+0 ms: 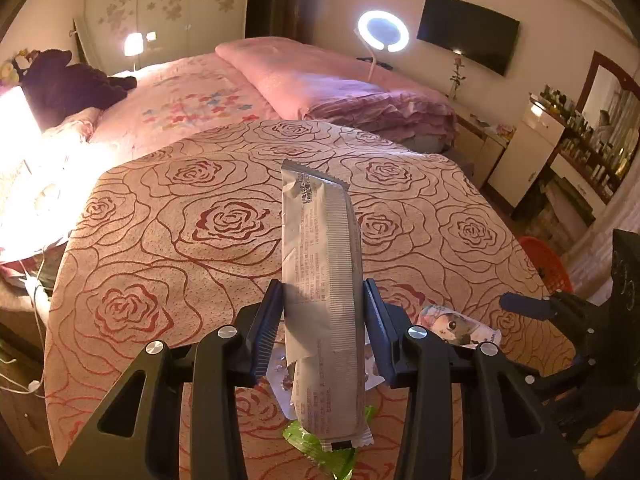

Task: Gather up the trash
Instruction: 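Grasp the clear plastic bag with the right tool while the left tool holds the packet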

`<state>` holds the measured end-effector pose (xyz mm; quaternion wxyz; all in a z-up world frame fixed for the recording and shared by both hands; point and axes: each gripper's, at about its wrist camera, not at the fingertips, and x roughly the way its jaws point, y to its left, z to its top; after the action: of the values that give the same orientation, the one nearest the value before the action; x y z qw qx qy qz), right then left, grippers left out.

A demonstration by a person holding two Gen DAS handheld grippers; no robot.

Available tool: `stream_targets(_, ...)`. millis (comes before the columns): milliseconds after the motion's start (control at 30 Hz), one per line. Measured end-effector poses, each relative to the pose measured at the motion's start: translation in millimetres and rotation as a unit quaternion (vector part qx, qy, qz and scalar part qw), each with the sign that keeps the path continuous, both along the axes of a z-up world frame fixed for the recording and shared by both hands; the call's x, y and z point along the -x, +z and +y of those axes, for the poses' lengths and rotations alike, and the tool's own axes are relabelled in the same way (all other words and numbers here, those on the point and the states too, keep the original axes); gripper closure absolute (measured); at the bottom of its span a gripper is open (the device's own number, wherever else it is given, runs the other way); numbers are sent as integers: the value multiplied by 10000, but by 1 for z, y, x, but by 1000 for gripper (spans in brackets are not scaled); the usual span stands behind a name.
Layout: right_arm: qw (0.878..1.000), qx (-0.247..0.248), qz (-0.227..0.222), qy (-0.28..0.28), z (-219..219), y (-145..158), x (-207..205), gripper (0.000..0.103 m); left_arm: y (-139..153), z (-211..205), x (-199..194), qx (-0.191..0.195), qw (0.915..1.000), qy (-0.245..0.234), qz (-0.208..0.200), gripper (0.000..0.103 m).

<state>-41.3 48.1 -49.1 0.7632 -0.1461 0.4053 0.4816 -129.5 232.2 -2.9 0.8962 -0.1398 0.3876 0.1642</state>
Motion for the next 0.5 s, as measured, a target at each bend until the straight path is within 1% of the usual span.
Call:
stream_targets(233,10000,-37,-16,88,3,6,3,25,-2,5,2,52,10000,61,-14,64)
stream_targets(467,9996,206,72,190,13,-10,7,25,-4,6,3,88,9999,44,-30,64)
stream_targets(500,9995,242,69,192,14,-13,8,26,-5,6,4,94,9999,42,-33,64)
